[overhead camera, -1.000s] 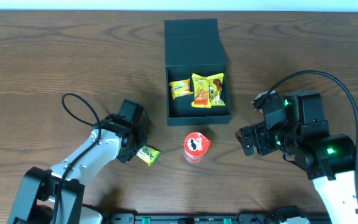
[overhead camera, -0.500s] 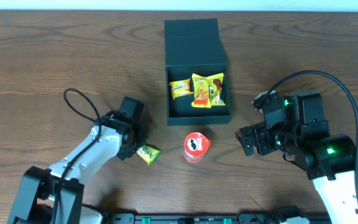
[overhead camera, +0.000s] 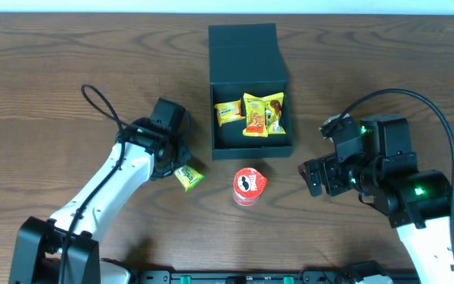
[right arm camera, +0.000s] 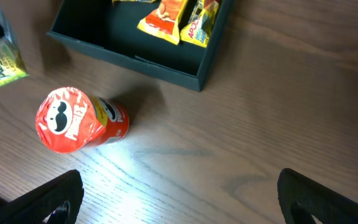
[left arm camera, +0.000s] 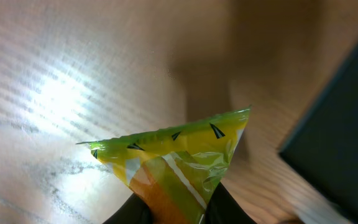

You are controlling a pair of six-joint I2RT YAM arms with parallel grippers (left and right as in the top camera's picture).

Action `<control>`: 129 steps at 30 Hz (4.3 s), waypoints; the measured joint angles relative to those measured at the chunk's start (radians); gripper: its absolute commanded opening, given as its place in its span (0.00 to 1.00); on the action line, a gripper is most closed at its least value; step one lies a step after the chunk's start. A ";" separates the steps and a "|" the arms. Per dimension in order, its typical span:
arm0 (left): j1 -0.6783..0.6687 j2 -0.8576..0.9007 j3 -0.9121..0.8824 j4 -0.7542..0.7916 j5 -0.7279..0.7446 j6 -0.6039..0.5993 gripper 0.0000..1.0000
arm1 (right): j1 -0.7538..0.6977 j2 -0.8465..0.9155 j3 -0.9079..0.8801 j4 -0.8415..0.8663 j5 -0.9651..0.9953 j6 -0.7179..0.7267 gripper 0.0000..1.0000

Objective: Pack container
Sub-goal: 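Carry the green packet with the left gripper into the box, then release the green packet in the box and lift the left gripper out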

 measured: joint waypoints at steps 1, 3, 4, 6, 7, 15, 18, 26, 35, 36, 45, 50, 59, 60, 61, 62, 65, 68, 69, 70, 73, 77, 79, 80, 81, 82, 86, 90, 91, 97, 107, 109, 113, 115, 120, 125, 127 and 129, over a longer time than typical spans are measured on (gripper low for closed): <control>0.000 0.000 0.019 -0.009 0.000 0.016 0.21 | 0.000 0.000 0.000 0.001 0.000 0.000 0.99; 0.000 0.000 0.057 -0.023 0.000 0.055 0.21 | 0.000 0.000 0.000 0.002 0.000 0.000 0.99; 0.000 0.000 0.067 -0.024 0.000 0.066 0.21 | 0.000 0.000 0.000 0.002 0.000 0.000 0.99; 0.000 0.000 0.095 -0.036 0.000 0.098 0.21 | 0.000 0.000 0.000 0.003 0.000 0.000 0.99; 0.000 0.000 0.108 -0.041 0.000 0.113 0.21 | 0.000 0.000 0.000 0.002 0.000 0.000 0.99; -0.017 0.000 0.230 -0.031 0.015 0.224 0.21 | 0.000 0.000 0.000 0.003 0.000 0.008 0.99; -0.051 0.000 0.270 0.004 0.023 0.272 0.21 | 0.000 0.000 0.000 0.003 0.000 0.023 0.99; -0.146 0.000 0.296 0.178 0.031 0.356 0.20 | 0.000 -0.027 0.006 0.011 0.005 0.134 0.99; -0.215 0.003 0.296 0.306 0.050 0.772 0.21 | 0.000 -0.279 0.272 0.039 0.278 0.154 0.99; -0.219 0.007 0.296 0.308 0.052 0.823 0.21 | 0.000 -0.302 0.293 0.040 0.306 0.154 0.99; -0.226 0.200 0.297 0.323 0.132 1.140 0.21 | 0.000 -0.369 0.373 0.021 0.421 0.164 0.99; -0.251 0.288 0.297 0.327 0.111 1.254 0.21 | 0.000 -0.369 0.373 0.008 0.416 0.213 0.99; -0.301 0.312 0.297 0.418 0.058 1.395 0.21 | 0.000 -0.369 0.373 0.008 0.392 0.267 0.99; -0.306 0.312 0.297 0.425 0.051 1.402 0.21 | 0.000 -0.369 0.373 0.008 0.389 0.270 0.99; -0.308 0.312 0.297 0.427 0.048 1.408 0.20 | 0.000 -0.369 0.373 0.008 0.386 0.273 0.99; -0.312 0.312 0.297 0.429 0.047 1.418 0.20 | 0.000 -0.369 0.373 0.008 0.381 0.273 0.99; -0.323 0.312 0.297 0.430 0.041 1.435 0.20 | 0.000 -0.369 0.373 0.008 0.356 0.274 0.99; -0.340 0.312 0.297 0.429 0.037 1.453 0.21 | 0.000 -0.369 0.373 -0.006 0.332 0.277 0.99; -0.346 0.312 0.297 0.429 0.037 1.458 0.20 | 0.000 -0.369 0.373 -0.011 0.329 0.277 0.99; -0.357 0.312 0.297 0.428 0.034 1.468 0.20 | 0.000 -0.369 0.373 -0.014 0.325 0.277 0.99; -0.388 0.320 0.297 0.428 0.026 1.482 0.20 | 0.000 -0.369 0.373 -0.018 0.316 0.277 0.99; -0.419 0.349 0.297 0.429 0.021 1.501 0.20 | 0.000 -0.369 0.377 -0.026 0.313 0.277 0.99; -0.423 0.363 0.297 0.429 0.015 1.507 0.20 | 0.000 -0.368 0.383 -0.037 0.313 0.277 0.99; -0.423 0.369 0.297 0.429 0.014 1.509 0.20 | 0.000 -0.368 0.387 -0.040 0.313 0.277 0.99; -0.423 0.373 0.297 0.429 0.012 1.512 0.20 | 0.000 -0.369 0.391 -0.043 0.313 0.277 0.99; -0.423 0.377 0.297 0.430 0.010 1.513 0.20 | 0.000 -0.369 0.394 -0.046 0.312 0.277 0.99; -0.424 0.378 0.297 0.432 0.003 1.521 0.20 | 0.000 -0.369 0.400 -0.048 0.313 0.278 0.99; -0.426 0.378 0.297 0.453 0.000 1.524 0.20 | 0.000 -0.369 0.400 -0.049 0.312 0.280 0.99; -0.427 0.378 0.297 0.460 0.000 1.524 0.20 | 0.000 -0.369 0.400 -0.049 0.312 0.280 0.99; -0.434 0.380 0.297 0.505 0.004 1.527 0.21 | 0.000 -0.369 0.400 -0.051 0.312 0.280 0.99; -0.433 0.404 0.297 0.507 0.023 1.527 0.21 | 0.000 -0.369 0.400 -0.051 0.312 0.280 0.99; -0.433 0.404 0.297 0.507 0.029 1.527 0.24 | 0.000 -0.369 0.400 -0.051 0.312 0.280 0.99; -0.434 0.404 0.298 0.509 0.034 1.531 0.45 | 0.000 -0.369 0.400 -0.051 0.312 0.280 0.99; -0.436 0.404 0.304 0.508 0.037 1.522 0.49 | 0.000 -0.369 0.400 -0.051 0.312 0.280 0.99; -0.451 0.404 0.305 0.511 0.042 1.508 0.50 | 0.000 -0.369 0.400 -0.054 0.312 0.280 0.99; -0.457 0.404 0.304 0.513 0.016 1.450 0.50 | 0.000 -0.369 0.400 -0.067 0.313 0.280 0.99; -0.457 0.404 0.304 0.513 -0.004 1.414 0.50 | 0.000 -0.369 0.400 -0.072 0.313 0.279 0.99; -0.457 0.401 0.304 0.512 -0.028 1.366 0.50 | 0.000 -0.369 0.401 -0.090 0.315 0.275 0.99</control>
